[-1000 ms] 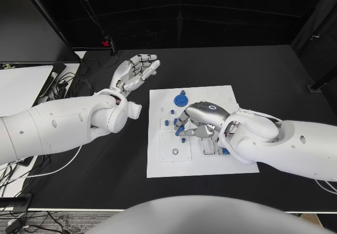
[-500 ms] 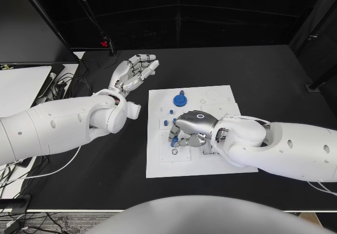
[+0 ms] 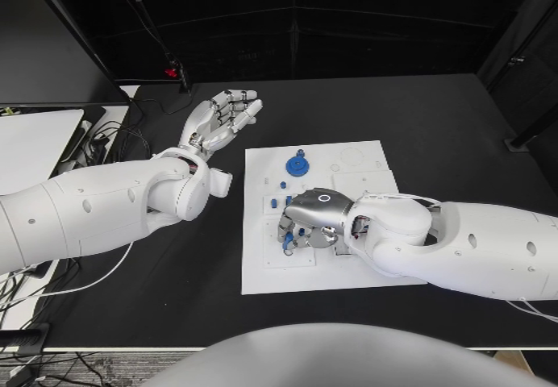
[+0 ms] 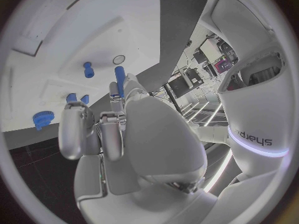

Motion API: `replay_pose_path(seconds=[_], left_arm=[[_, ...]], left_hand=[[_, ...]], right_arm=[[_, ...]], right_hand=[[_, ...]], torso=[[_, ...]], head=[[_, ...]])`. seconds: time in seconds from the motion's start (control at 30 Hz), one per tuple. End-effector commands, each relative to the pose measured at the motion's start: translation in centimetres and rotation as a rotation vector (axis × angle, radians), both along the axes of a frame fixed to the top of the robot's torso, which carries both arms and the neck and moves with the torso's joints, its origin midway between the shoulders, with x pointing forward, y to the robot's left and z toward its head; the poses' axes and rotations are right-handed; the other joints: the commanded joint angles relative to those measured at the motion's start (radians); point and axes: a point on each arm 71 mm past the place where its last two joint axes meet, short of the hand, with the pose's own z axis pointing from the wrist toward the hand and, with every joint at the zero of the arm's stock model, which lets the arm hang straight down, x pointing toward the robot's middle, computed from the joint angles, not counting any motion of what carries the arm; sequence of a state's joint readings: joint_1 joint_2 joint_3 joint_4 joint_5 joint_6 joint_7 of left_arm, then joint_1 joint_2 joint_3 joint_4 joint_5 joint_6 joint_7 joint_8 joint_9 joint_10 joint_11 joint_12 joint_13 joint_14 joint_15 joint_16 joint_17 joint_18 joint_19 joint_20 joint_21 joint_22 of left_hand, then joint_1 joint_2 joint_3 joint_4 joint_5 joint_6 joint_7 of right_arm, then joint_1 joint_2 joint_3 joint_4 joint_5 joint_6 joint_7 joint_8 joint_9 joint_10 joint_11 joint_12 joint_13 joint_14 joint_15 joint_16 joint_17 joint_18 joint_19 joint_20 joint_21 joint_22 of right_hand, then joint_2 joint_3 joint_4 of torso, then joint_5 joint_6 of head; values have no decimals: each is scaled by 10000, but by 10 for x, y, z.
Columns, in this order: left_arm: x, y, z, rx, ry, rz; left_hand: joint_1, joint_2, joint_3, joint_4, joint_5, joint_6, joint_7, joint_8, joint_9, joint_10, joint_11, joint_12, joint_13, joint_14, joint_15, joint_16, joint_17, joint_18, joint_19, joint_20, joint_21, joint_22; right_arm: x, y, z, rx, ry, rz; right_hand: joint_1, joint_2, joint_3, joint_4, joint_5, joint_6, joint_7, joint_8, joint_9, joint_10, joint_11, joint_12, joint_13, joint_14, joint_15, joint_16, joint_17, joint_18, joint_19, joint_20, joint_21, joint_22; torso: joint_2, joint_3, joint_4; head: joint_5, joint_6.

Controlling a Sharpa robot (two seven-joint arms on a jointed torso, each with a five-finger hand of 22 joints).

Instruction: Assemble the parts on the task board

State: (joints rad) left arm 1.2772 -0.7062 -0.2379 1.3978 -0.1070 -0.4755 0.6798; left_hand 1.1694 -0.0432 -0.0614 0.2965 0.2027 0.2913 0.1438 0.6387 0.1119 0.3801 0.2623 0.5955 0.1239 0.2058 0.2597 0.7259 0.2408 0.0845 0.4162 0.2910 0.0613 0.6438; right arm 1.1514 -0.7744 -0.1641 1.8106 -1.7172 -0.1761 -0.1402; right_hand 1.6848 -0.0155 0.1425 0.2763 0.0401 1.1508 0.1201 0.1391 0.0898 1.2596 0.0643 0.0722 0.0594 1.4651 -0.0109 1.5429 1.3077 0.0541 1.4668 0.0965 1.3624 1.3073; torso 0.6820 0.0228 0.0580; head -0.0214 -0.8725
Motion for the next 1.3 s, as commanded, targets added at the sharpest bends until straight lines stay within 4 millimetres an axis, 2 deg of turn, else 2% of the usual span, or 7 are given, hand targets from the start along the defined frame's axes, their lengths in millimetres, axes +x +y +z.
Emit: replay_pose_path(seconds=[0.03, 0.27, 0.43, 0.7, 1.3], left_arm=[[-3, -1, 11, -474, -1391, -258], [-3, 0, 11, -454, -1403, -212], [-3, 0, 11, -453, -1403, -213], [-3, 0, 11, -452, -1403, -215], [-3, 0, 11, -446, -1393, -212]], left_hand=[[10, 122, 51, -17, 61, -103, 1530, 69, -16, -100, -2, 70, -22, -86, -5, 53, -34, 30, 48, -7, 69, -10], [10, 126, 52, -17, 61, -104, 1530, 71, -17, -102, -2, 73, -24, -87, -5, 56, -37, 30, 50, -7, 70, -9], [10, 131, 52, -18, 62, -105, 1531, 74, -18, -103, -2, 76, -26, -88, -5, 59, -41, 30, 52, -7, 71, -7], [10, 131, 52, -18, 62, -105, 1531, 74, -18, -103, -2, 76, -26, -88, -5, 59, -41, 30, 52, -7, 71, -7], [10, 150, 52, -19, 64, -110, 1531, 85, -24, -111, -2, 92, -34, -91, -5, 74, -58, 30, 47, -7, 71, -19]], right_arm=[[-1, 0, -4, -601, -112, 150], [-3, 1, -5, -653, -97, 168], [-3, 3, -6, -738, -62, 159], [-2, 2, -8, -907, -12, 78], [-4, 2, -7, -953, 8, 28]], right_hand=[[178, 72, 34, -4, 69, 77, 15, -1, 6, 112, -28, 10, 11, 935, 20, 55, 1969, -7, 157, -28, -37, 1262], [179, 71, 34, -2, 67, 72, 18, -6, 5, 114, -24, 3, 11, 937, 23, 59, 1982, -10, 161, -27, -26, 1270], [176, 69, 33, 0, 67, 71, 21, -8, 4, 114, -22, 0, 11, 936, 24, 56, 1973, -13, 166, -26, -14, 1278], [169, 76, 34, 17, 67, 46, 32, -31, -4, 101, -8, -34, 9, 937, 36, 59, 1979, -10, 158, -19, -29, 1270], [163, 79, 35, 30, 67, 19, 43, -55, -13, 84, 3, -63, 8, 929, 47, 46, 1937, -4, 144, -12, -60, 1252]], torso=[[6, 2, 6], [-2, -1, -8], [-5, 6, 12], [-6, -5, -4], [-8, 5, -8]], head=[[-8, -1], [-38, -1], [-80, -1], [-84, -1], [-119, -1]])
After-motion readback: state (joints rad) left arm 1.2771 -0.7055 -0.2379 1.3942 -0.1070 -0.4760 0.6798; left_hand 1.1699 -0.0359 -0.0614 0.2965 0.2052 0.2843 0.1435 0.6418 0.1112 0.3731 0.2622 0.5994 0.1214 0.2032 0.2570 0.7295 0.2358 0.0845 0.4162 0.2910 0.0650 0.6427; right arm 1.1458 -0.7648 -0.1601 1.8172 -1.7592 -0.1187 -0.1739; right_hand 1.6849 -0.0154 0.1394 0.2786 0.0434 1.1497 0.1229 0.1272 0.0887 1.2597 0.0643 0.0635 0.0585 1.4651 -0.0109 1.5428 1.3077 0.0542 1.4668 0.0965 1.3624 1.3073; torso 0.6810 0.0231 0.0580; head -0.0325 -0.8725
